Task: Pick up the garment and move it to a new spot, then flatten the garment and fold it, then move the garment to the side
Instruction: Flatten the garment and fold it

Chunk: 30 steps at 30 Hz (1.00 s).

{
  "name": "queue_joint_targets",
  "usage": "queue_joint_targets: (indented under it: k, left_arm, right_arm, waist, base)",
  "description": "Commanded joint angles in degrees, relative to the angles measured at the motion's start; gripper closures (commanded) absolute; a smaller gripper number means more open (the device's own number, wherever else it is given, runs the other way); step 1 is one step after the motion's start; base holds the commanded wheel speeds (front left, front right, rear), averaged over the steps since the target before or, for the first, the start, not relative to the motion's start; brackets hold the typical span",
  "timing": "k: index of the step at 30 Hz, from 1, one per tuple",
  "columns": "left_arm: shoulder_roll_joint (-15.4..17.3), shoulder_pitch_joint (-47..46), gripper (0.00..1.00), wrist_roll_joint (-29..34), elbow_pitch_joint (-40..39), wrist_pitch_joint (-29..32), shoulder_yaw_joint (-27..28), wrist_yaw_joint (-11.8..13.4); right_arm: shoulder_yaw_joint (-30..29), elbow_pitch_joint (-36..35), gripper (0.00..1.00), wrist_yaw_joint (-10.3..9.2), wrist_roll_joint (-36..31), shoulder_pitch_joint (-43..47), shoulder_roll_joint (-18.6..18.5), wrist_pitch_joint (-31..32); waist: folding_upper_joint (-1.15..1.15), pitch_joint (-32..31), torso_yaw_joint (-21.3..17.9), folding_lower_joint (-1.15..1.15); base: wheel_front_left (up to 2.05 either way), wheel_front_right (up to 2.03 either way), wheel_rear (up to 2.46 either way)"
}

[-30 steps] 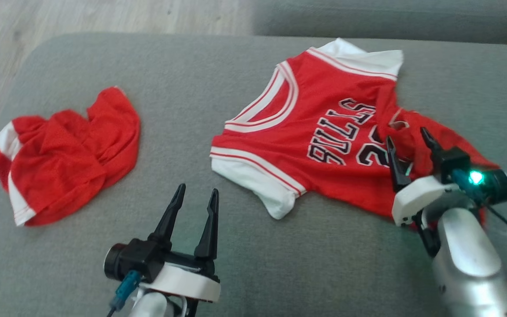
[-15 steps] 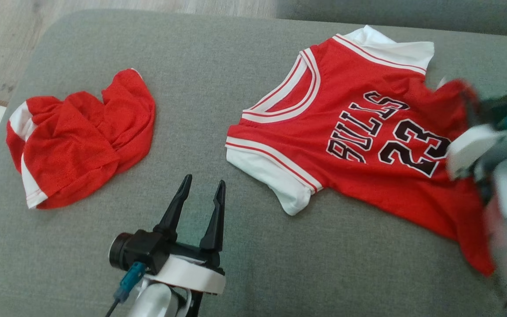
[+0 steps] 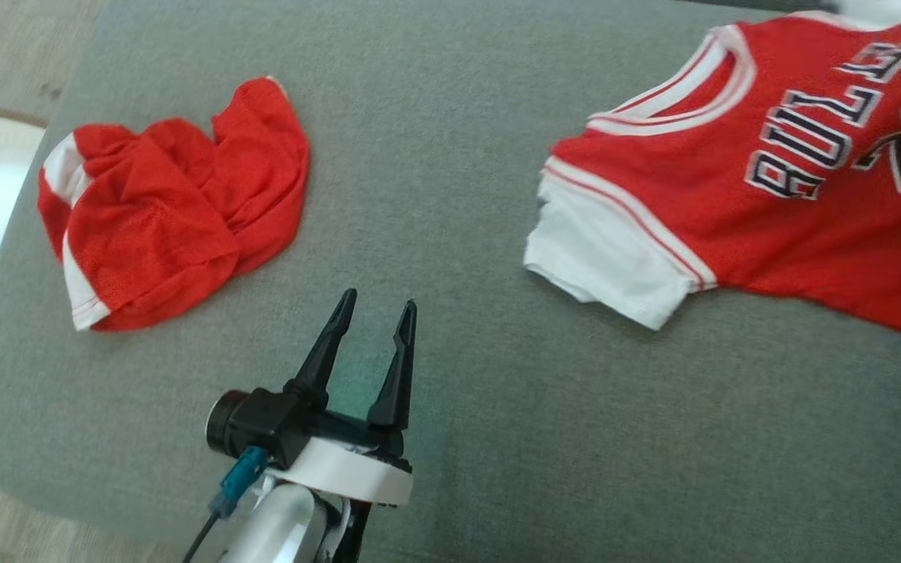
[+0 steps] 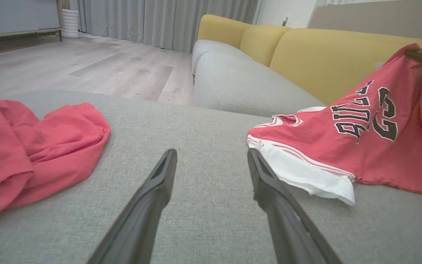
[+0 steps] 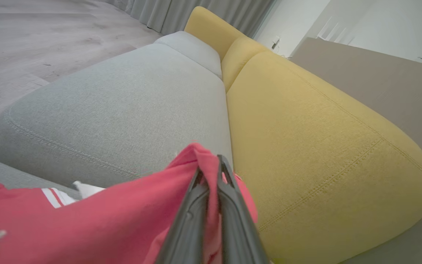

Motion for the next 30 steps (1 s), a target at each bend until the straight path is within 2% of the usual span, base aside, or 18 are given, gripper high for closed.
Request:
queue_joint_targets:
  k: [1, 2, 7, 12, 16, 21, 22, 26, 30]
  left_arm:
    - [0.09, -2.09, 0.0, -0.35, -1.78, -0.29, 1.34, -0.14]
    - [0.09, -2.17, 0.0, -0.4, -1.78, -0.29, 1.35, -0.15]
    - [0.09, -2.39, 0.0, -0.59, -1.89, -0.29, 1.64, 0.09]
    - [0.09, -2.65, 0.0, -0.27, -1.71, -0.29, 2.57, 0.22]
    - [0.09, -2.0, 0.0, 0.54, -1.58, -0.29, 4.35, 0.28]
    - [0.09, -0.32, 0.0, 1.61, -2.03, -0.29, 7.24, 0.24]
    - [0.09, -0.32, 0.0, 1.61, -2.03, -0.29, 7.24, 0.24]
    - [0.09, 1.04, 0.0, 1.99, -2.82, -0.29, 9.08, 0.26]
    - [0.09, 2.48, 0.0, 2.36, -3.33, -0.29, 10.07, 0.29]
  right_arm:
    - [0.43, -0.66, 0.68, 0.43, -0.7, -1.74, -0.56, 0.28]
    - [0.17, -0.08, 0.0, 0.43, -0.89, -2.19, -0.51, 0.47]
    - [-0.42, 2.58, 0.0, 0.43, -1.33, -3.15, 0.81, -0.35]
    - [-2.11, 3.52, 0.0, 0.43, -1.36, -2.0, 3.35, -3.85]
    - [-2.99, 3.34, 0.0, 0.43, -0.11, -0.09, 7.61, -8.15]
    - [-1.51, 0.78, 0.0, 0.43, 3.63, 4.16, 15.1, -10.52]
    - [-1.51, 0.78, 0.0, 0.43, 3.63, 4.16, 15.1, -10.52]
    - [1.79, -7.49, 0.0, 0.43, 9.77, 10.79, 21.07, -10.69]
    - [5.17, -18.45, 0.0, 0.43, 15.14, 22.24, 23.64, -10.71]
  waist:
    - [0.0, 1.43, 1.38, 0.0]
    - [0.0, 1.8, 1.62, 0.0]
    - [0.0, 2.56, 1.65, 0.0]
    - [0.0, 0.96, -0.44, 0.0]
    - [0.0, -1.85, -3.52, 0.0]
    - [0.0, -5.96, -8.52, 0.0]
    - [0.0, -5.96, -8.52, 0.0]
    - [0.0, -8.69, -12.06, 0.0]
    - [0.0, -11.07, -14.73, 0.0]
  base:
    - [0.0, 0.0, 0.0]
    - [0.0, 0.0, 0.0]
    - [0.0, 0.0, 0.0]
    - [0.0, 0.0, 0.0]
    - [0.0, 0.0, 0.0]
    - [0.0, 0.0, 0.0]
    - [0.0, 0.0, 0.0]
    - [0.0, 0.0, 0.0]
    - [0.0, 0.0, 0.0]
